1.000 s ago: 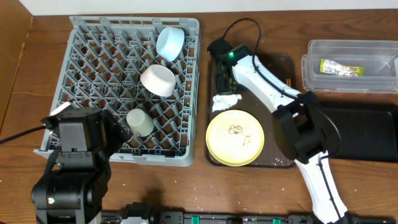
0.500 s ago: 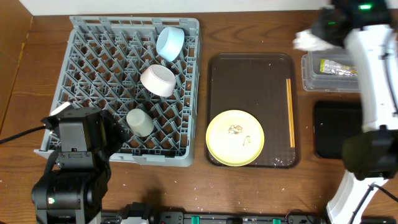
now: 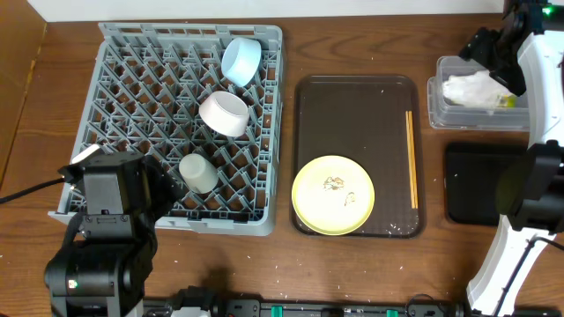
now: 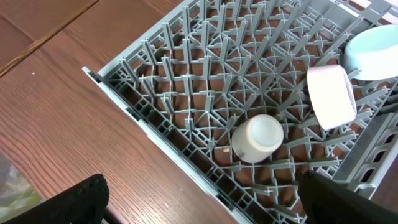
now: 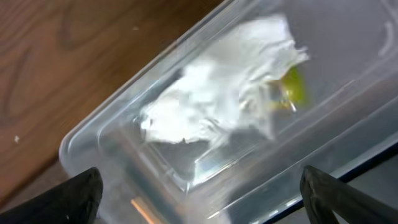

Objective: Sort waste into correct bins and load items into the dishwasher
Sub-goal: 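Carry the tissue to the clear bin and open the right gripper, then move the right gripper down to the first wooden chopstick on the tray, then grasp the chopstick with the right gripper and lift it, then stand the chopstick upright in the rack's right edge and release, then return the right gripper to the second chopstick and grasp it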

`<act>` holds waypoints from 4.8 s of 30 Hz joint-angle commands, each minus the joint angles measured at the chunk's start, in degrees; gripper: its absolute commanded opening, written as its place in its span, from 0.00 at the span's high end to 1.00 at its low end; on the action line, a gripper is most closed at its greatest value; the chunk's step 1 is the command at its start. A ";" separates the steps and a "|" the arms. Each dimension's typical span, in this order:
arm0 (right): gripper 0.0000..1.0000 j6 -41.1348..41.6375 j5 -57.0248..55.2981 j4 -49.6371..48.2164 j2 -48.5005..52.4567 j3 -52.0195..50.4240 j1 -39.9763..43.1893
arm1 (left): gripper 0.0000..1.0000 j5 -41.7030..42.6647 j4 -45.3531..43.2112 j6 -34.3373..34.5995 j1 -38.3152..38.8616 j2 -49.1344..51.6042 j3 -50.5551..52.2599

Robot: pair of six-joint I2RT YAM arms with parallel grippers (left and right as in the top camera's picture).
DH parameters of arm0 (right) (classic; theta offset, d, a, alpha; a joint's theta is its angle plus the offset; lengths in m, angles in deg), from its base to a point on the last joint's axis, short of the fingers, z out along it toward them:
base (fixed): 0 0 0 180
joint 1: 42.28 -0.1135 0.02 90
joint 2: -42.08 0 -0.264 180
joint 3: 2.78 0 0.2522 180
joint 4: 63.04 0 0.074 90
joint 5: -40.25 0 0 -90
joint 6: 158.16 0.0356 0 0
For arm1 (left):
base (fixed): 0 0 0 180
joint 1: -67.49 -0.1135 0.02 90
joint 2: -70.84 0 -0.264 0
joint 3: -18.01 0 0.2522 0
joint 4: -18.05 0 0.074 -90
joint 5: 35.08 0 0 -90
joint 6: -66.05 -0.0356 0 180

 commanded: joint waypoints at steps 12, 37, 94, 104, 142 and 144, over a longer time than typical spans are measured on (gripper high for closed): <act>0.44 -21.66 28.44 5.49 -18.01 0.22 -5.64 | 0.02 -0.57 0.20 0.09 -0.20 0.00 -0.57; 0.60 -14.91 2.64 13.70 5.09 -10.14 -22.05 | 0.02 -0.55 0.20 0.07 -0.20 0.00 -0.57; 0.99 4.44 44.78 -22.23 5.20 0.96 -33.59 | 0.02 -0.57 0.20 0.07 -0.20 0.00 -0.57; 0.97 8.59 29.46 -23.08 5.53 0.96 -42.95 | 0.02 -0.57 0.20 0.07 -0.20 0.00 -0.57; 0.36 -9.03 0.83 16.39 -0.33 -0.50 -25.31 | 0.02 -0.57 0.20 0.07 -0.20 0.00 -0.57; 0.36 -8.98 -1.27 15.58 -0.31 -4.70 -24.61 | 0.02 -0.57 0.20 0.07 -0.20 0.00 -0.57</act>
